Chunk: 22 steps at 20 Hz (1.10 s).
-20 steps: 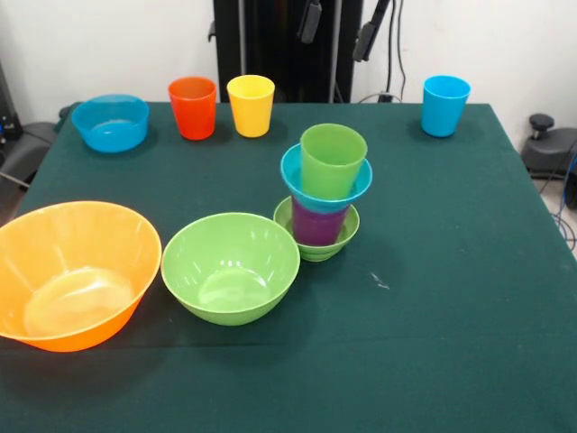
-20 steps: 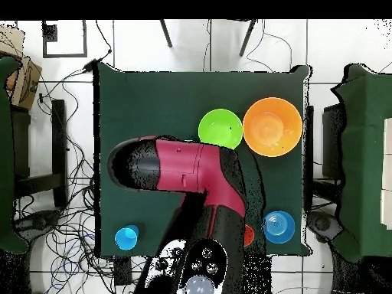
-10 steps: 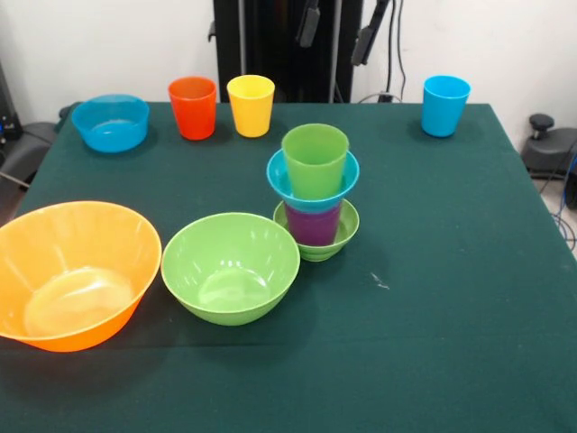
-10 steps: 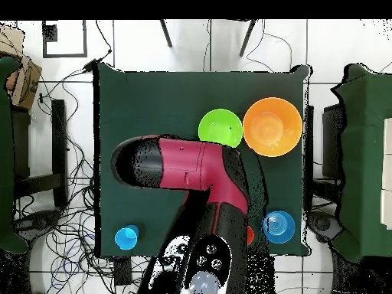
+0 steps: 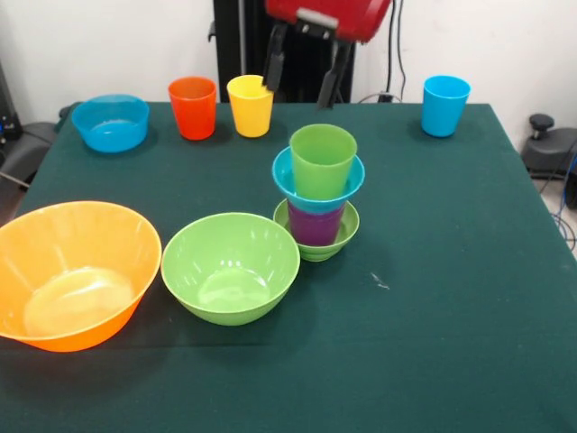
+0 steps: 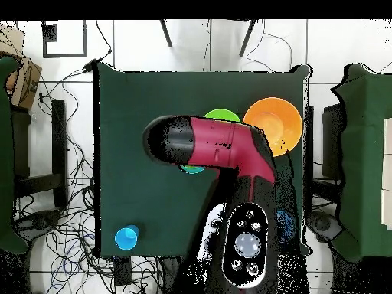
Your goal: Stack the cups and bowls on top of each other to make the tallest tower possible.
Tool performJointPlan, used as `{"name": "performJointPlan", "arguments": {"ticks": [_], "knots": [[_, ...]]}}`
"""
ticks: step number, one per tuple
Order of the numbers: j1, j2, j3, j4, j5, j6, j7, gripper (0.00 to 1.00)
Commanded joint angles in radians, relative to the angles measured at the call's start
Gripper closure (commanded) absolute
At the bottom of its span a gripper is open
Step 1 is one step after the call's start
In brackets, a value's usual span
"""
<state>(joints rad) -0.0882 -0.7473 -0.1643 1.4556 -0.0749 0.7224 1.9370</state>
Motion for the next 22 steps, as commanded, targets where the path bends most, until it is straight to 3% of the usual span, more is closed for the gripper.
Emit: {"name": "performJointPlan", "arguments": {"ticks": [1, 12, 22], "knots": [[-0.077, 0.147, 0.234, -0.151, -0.06, 0.037, -0.219, 0.0], [-0.146, 0.148, 0.333, -0.186, -0.04, 0.127, -0.241, 0.0], [-0.204, 0.209, 0.422, -0.236, -0.059, 0.103, -0.248, 0.0]]}}
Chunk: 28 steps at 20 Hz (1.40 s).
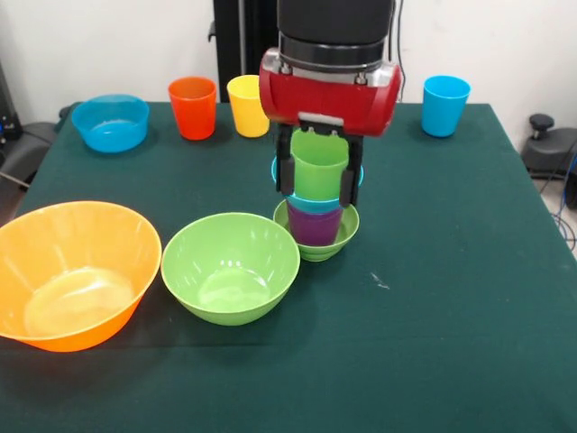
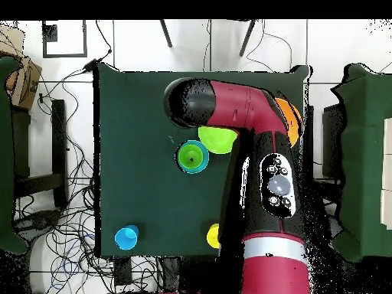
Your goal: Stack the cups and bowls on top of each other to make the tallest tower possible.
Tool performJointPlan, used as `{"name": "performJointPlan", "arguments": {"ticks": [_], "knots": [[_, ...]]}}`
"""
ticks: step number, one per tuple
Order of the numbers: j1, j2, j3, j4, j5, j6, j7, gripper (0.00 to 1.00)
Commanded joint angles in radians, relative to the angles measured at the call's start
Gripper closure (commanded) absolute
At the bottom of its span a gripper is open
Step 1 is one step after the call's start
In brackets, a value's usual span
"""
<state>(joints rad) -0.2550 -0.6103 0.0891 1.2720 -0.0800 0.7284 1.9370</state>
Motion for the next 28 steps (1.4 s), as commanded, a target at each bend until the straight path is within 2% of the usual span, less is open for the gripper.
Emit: {"name": "performJointPlan", "arguments": {"ticks": [1, 5, 11, 15, 19, 23, 28], "knots": [[-0.043, 0.082, 0.179, -0.064, -0.053, 0.102, -0.254, 0.0], [-0.06, 0.125, 0.21, -0.13, -0.065, 0.134, -0.273, 0.0], [-0.051, 0.184, 0.215, -0.245, -0.096, 0.195, -0.268, 0.0], [-0.054, 0.205, 0.226, -0.272, -0.112, 0.204, -0.285, 0.0], [-0.062, 0.181, 0.221, -0.297, -0.135, 0.272, -0.322, 0.0], [-0.07, 0.167, 0.225, -0.269, -0.148, 0.255, -0.323, 0.0], [-0.089, 0.151, 0.235, -0.288, -0.165, 0.319, -0.374, 0.0]]}}
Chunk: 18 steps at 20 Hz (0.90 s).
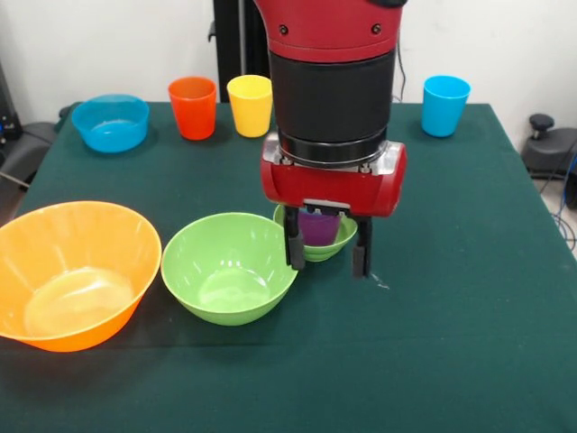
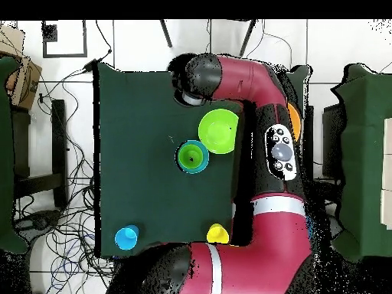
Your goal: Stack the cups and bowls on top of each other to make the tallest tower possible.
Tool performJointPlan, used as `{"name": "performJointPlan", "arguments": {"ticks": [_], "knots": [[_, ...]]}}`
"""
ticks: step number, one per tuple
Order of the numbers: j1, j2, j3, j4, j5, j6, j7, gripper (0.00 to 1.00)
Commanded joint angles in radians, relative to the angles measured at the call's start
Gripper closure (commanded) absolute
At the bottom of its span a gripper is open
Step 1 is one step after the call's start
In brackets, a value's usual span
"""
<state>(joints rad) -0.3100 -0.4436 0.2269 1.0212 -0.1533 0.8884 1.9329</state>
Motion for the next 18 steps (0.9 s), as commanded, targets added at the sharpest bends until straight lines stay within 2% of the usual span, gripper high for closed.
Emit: {"name": "performJointPlan", "arguments": {"ticks": [1, 5, 7, 13, 18], "knots": [[-0.039, -0.026, 0.097, -0.041, -0.095, 0.178, -0.379, 0.0], [-0.053, -0.061, 0.103, -0.016, -0.098, 0.203, -0.385, 0.0], [-0.057, -0.049, 0.108, -0.025, -0.11, 0.189, -0.386, 0.0], [-0.066, 0.009, 0.127, -0.129, -0.147, 0.223, -0.431, 0.0], [-0.063, 0.021, 0.12, -0.118, -0.178, 0.151, -0.426, 0.0]]}}
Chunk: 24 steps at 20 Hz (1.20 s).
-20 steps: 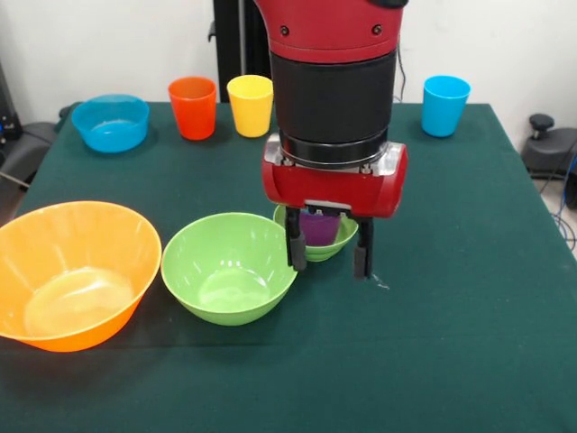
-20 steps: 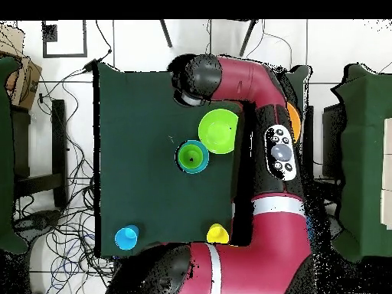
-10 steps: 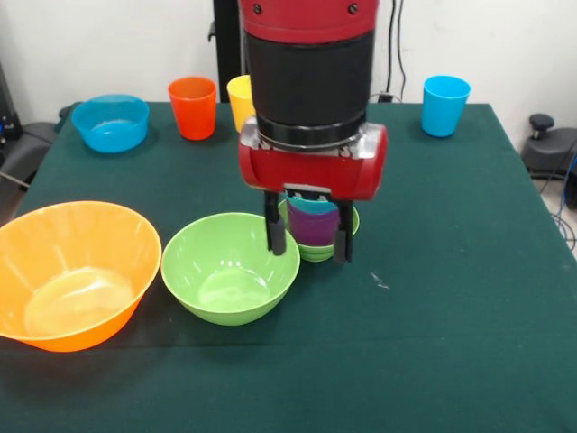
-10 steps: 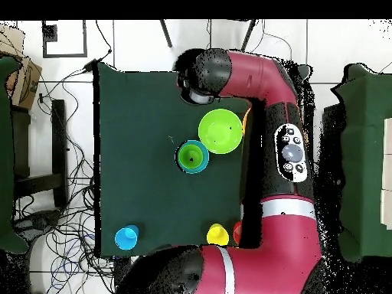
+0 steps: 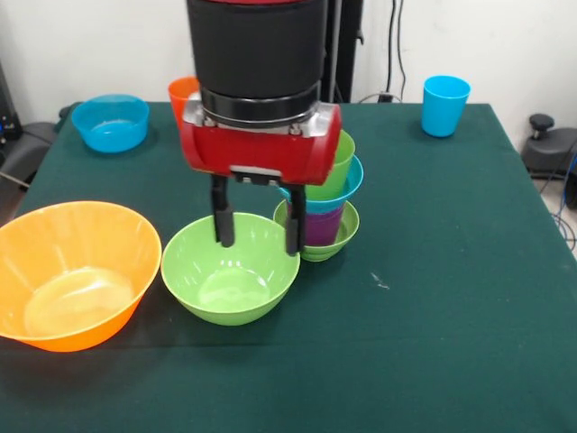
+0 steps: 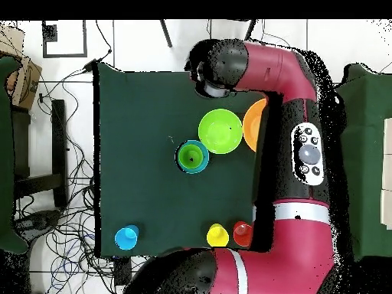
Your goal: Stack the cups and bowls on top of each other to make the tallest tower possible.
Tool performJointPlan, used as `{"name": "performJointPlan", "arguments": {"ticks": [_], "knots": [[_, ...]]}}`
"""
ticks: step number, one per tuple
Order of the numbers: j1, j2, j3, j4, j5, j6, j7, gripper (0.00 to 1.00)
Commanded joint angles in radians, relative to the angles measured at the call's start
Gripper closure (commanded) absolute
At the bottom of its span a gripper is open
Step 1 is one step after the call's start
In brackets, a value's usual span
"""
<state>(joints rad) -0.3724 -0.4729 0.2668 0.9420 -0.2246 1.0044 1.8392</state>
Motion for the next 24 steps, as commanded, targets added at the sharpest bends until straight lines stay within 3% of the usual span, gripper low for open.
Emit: {"name": "performJointPlan", "arguments": {"ticks": [1, 2, 5, 12, 24], "knots": [[0.0, 0.062, 0.084, -0.054, -0.108, 0.044, -0.338, 0.0], [0.005, 0.086, 0.092, -0.101, -0.111, 0.068, -0.344, 0.0], [0.004, 0.103, 0.102, -0.124, -0.115, 0.069, -0.356, 0.0], [0.048, 0.085, 0.065, -0.079, -0.123, 0.008, -0.248, 0.0], [0.075, 0.135, 0.045, -0.105, -0.147, -0.003, -0.219, 0.0]]}}
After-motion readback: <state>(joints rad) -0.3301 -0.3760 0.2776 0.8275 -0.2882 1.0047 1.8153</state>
